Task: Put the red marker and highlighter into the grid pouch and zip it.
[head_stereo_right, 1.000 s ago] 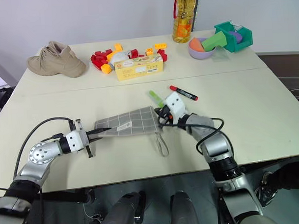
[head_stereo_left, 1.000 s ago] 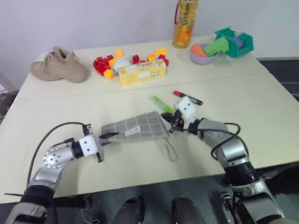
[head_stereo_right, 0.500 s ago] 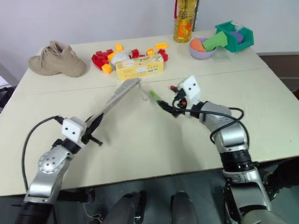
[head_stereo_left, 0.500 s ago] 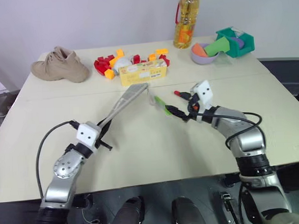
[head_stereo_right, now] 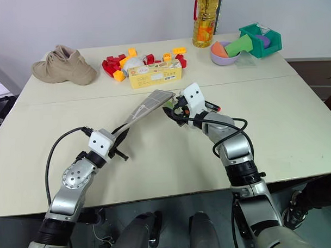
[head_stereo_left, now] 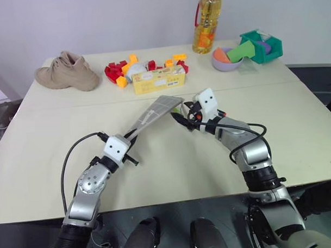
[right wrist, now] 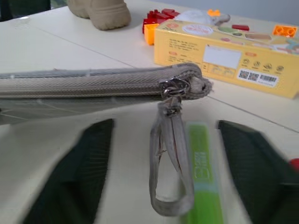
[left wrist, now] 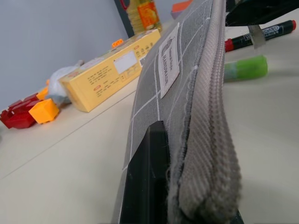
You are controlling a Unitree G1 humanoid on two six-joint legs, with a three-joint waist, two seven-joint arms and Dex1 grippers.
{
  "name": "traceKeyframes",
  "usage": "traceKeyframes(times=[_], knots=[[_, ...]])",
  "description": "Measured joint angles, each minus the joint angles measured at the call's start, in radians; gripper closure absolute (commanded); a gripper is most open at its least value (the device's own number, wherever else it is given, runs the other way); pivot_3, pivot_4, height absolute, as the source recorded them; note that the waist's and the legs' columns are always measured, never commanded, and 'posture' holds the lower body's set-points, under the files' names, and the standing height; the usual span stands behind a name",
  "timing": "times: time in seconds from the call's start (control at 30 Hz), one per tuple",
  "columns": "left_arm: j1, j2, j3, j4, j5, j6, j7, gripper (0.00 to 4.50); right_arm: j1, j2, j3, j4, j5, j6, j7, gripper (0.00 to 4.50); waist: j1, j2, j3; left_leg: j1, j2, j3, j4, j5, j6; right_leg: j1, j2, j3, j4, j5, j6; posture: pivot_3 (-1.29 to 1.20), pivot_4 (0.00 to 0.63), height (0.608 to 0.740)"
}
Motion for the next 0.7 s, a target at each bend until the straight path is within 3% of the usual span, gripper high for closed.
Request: traceKeyframes(times=[0.1,0.13,0.27,0.7], knots=[[0.000,0.000,0.000,0.000,0.011,-0.002,0.000,4.50,-0.001,-0.003,0.000,0.000,0.003,0.001,0.014,4.13,0.000,0.000,0.000,0.000,0.000,0.000,0.000,0.000,0.000,0.000,0.000,0.000,0.000,0.000,0.000,0.00,0.150,0.740],[0.000,-0.001,0.000,0.000,0.015,-0.002,0.000,4.50,-0.001,-0.004,0.001,0.000,0.002,0.002,0.018,4.46,0.000,0.000,0.000,0.000,0.000,0.000,0.000,0.000,0.000,0.000,0.000,0.000,0.000,0.000,0.000,0.00,0.150,0.740],[0.000,-0.005,0.000,0.000,0.026,-0.001,0.005,4.50,-0.001,-0.023,0.028,-0.015,-0.015,0.002,0.036,4.46,0.000,0.000,0.000,0.000,0.000,0.000,0.000,0.000,0.000,0.000,0.000,0.000,0.000,0.000,0.000,0.00,0.150,0.740],[-0.028,-0.083,-0.040,-0.015,0.101,0.072,0.063,4.50,-0.001,-0.060,0.282,-0.234,-0.094,0.073,0.139,4.46,0.002,0.000,0.000,0.000,0.000,0.000,0.001,0.000,0.000,0.000,0.000,0.000,0.000,0.000,0.000,0.00,0.150,0.740]])
